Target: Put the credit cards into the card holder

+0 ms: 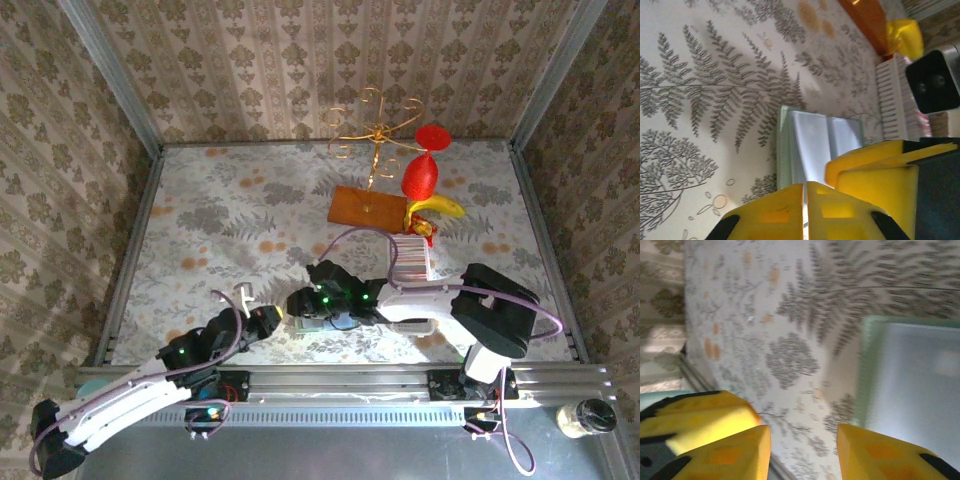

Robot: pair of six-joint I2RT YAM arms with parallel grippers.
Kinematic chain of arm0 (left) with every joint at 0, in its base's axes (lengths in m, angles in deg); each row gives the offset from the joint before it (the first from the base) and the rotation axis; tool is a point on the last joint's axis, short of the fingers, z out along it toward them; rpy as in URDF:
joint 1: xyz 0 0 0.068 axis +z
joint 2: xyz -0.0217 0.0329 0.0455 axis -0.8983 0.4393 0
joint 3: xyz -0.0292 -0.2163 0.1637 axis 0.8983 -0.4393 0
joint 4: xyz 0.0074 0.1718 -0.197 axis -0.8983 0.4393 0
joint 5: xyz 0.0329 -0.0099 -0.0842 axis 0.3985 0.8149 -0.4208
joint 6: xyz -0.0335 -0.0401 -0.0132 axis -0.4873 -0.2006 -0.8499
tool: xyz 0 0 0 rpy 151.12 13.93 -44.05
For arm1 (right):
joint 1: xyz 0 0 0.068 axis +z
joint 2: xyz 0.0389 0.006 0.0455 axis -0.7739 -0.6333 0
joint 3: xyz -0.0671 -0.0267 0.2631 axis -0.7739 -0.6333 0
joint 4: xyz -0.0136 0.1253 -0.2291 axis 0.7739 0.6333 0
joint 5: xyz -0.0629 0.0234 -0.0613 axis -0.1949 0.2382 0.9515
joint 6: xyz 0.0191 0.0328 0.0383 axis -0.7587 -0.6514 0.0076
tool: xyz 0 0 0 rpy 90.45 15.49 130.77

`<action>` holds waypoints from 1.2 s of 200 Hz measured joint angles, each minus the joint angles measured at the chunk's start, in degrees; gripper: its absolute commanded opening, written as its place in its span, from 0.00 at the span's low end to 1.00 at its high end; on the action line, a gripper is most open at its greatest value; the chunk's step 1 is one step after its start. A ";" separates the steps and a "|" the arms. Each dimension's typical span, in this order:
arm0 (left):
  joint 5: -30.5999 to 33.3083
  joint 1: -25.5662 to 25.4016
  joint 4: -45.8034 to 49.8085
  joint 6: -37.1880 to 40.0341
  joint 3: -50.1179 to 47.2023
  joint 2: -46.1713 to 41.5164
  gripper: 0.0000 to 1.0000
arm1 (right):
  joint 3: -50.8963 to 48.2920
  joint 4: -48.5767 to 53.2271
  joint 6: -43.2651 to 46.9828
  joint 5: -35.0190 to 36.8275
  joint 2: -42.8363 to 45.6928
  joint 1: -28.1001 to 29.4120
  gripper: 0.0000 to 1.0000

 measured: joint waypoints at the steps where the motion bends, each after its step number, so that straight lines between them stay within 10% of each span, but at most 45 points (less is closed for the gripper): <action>1: 0.00 0.00 0.02 -0.02 0.02 -0.09 0.12 | 0.15 0.00 0.02 -0.11 -0.07 0.00 0.41; 77: 1.16 0.33 7.13 2.49 2.34 4.00 0.17 | 4.37 9.33 14.49 -1.01 9.25 -3.69 0.49; 130: 1.16 0.33 3.87 8.35 7.23 17.73 0.18 | 4.37 30.21 67.43 6.29 33.48 -8.41 0.78; 168: 0.26 0.31 -0.50 10.82 8.44 22.69 0.17 | 3.45 50.84 100.96 11.47 42.14 -8.70 0.81; 240: 0.11 0.31 -4.13 12.15 8.41 22.53 0.18 | -10.27 57.81 123.38 22.16 44.37 -15.45 0.95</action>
